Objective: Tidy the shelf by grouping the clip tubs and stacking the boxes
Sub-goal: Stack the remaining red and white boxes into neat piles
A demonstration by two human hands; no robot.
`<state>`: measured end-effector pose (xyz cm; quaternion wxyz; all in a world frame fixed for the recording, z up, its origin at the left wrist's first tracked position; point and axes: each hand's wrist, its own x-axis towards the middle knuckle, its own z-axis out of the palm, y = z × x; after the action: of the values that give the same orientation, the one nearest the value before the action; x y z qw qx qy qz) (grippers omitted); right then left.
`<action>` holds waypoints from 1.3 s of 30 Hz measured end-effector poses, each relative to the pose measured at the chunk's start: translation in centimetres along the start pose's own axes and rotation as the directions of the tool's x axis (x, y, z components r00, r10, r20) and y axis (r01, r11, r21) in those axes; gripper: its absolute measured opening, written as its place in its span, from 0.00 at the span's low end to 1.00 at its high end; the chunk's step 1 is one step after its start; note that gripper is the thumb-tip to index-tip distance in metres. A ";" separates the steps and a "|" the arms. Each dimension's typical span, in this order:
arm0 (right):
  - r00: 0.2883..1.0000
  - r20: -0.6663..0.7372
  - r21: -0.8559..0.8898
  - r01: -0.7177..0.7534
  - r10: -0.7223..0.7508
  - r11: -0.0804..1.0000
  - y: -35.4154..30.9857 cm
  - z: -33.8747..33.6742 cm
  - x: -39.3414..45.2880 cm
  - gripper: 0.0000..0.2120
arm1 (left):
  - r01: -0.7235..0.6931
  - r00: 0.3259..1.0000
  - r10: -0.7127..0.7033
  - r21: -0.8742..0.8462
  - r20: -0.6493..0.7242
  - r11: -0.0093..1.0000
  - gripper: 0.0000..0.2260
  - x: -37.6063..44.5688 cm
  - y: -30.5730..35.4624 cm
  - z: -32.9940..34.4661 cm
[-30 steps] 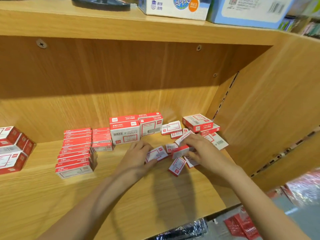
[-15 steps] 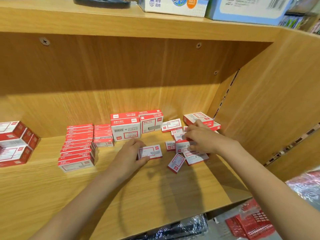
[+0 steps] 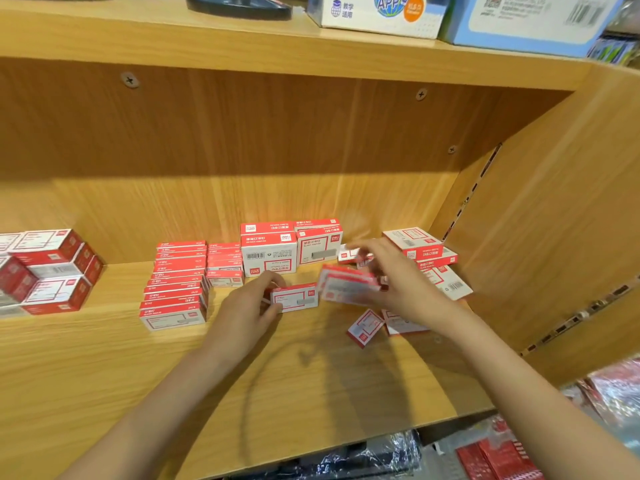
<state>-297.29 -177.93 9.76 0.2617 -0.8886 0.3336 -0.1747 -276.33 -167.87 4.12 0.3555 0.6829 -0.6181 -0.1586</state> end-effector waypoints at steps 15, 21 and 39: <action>0.992 0.020 -0.147 -0.120 0.125 0.982 -1.7 7.3 1.1 0.20 | 0.014 0.997 -0.016 0.027 0.071 1.000 0.20 -1.5 -0.7 -0.6; 0.992 0.056 -0.034 -0.108 0.110 0.994 -2.6 7.6 1.6 0.27 | 0.016 0.995 -0.014 -0.011 0.097 1.000 0.20 -1.0 -1.8 -1.5; 0.997 0.075 0.111 0.014 -0.022 0.994 -10.3 14.6 3.8 0.18 | 0.041 0.988 -0.035 0.042 -0.154 0.998 0.33 -9.2 -7.5 -9.8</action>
<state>-282.32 -168.83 4.60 0.3216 -0.8818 0.3052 -0.1611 -266.08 -156.34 3.76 0.3834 0.7125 -0.5793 -0.0987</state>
